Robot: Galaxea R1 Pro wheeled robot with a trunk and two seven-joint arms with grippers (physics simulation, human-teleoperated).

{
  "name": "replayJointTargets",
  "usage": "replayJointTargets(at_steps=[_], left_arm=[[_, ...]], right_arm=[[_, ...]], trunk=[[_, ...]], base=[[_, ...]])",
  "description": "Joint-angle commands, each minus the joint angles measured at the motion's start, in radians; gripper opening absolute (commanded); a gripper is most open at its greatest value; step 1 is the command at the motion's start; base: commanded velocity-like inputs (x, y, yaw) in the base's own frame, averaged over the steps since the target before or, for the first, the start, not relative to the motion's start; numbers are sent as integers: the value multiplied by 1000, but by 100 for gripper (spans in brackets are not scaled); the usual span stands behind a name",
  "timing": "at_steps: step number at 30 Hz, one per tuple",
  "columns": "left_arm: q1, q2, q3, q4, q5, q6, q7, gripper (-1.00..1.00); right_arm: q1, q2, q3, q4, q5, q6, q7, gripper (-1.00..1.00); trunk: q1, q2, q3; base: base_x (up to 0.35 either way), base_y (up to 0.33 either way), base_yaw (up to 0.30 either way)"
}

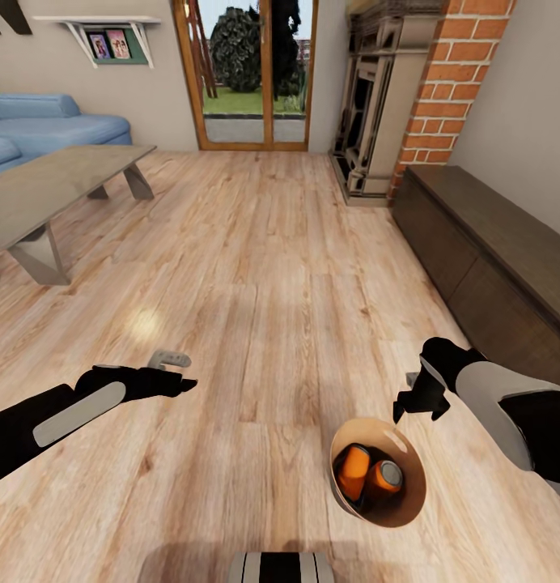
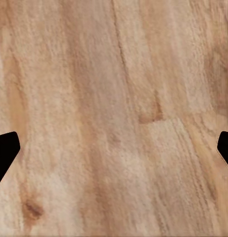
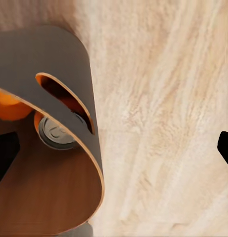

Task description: Put the three can of soda from the living room inside the tash can in the kitchen.

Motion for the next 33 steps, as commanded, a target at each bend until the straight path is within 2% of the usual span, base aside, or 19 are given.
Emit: replayJointTargets(at_steps=[1,9,16,26,33], left_arm=[[0,-3,0,0,0,0,0,100],[0,-23,0,2,1,1,-1,100],[0,-26,0,5,1,1,1,100],[0,-31,0,6,2,0,8,100],[0,-35,0,6,2,-1,12,100]], right_arm=[[0,0,0,0,0,0,0,100],[1,0,0,1,0,0,-1,100],[18,1,0,0,0,0,0,100],[75,0,1,-18,-1,0,-28,100],[145,0,1,-106,1,0,-38,100]], trunk=[[0,0,4],[-4,2,35],[-31,51,57],[-69,121,88],[-96,170,110]], base=[[0,0,0],[0,0,0],[0,0,0],[0,0,0],[0,0,0]])
